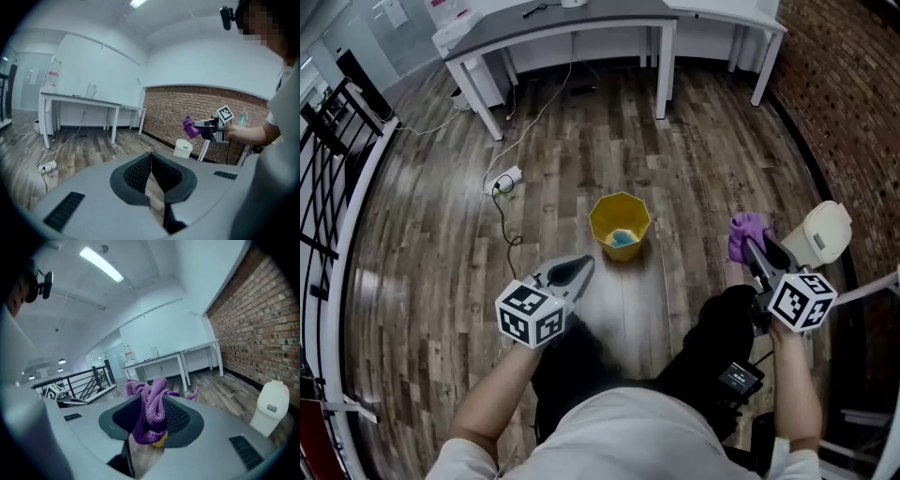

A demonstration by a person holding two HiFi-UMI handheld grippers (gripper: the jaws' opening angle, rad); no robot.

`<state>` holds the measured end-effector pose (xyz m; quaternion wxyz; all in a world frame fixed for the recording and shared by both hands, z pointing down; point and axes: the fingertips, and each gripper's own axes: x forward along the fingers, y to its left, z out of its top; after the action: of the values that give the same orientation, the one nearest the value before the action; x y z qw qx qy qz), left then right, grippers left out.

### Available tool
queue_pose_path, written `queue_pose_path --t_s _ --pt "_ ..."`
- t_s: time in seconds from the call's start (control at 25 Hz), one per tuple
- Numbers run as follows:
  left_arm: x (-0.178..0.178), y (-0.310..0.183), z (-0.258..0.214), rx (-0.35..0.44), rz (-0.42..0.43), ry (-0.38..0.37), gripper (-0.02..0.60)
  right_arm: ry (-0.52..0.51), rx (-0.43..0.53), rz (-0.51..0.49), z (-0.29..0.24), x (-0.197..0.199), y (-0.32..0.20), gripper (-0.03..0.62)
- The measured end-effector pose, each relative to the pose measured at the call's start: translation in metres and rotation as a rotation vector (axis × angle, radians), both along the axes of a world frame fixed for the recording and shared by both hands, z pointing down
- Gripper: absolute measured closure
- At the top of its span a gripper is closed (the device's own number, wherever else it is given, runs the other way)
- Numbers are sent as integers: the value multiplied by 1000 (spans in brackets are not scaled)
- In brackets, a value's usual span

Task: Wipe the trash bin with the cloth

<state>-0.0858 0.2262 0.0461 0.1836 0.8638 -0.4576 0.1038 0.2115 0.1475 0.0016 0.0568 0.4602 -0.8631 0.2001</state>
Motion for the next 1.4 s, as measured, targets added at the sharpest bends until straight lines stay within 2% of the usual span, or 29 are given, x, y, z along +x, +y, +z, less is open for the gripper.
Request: queue_pose_path --t_s 0.12,0.36,0.8,1.08,1.4 --pt "6 -9 -8 25 1 4 577 48 17 10 0 -5 -20 450" --pt "0 -29 -3 26 43 -8 577 104 35 15 -3 -21 -65 450" --pt "-20 -99 12 26 31 -13 577 171 57 -64 -5 -80 -136 450" --pt "-22 -141 51 -11 43 -44 577 85 36 -92 15 -139 -187 450" --pt "-24 -176 107 -79 33 -17 577 -37 -96 -97 98 -199 -215 450"
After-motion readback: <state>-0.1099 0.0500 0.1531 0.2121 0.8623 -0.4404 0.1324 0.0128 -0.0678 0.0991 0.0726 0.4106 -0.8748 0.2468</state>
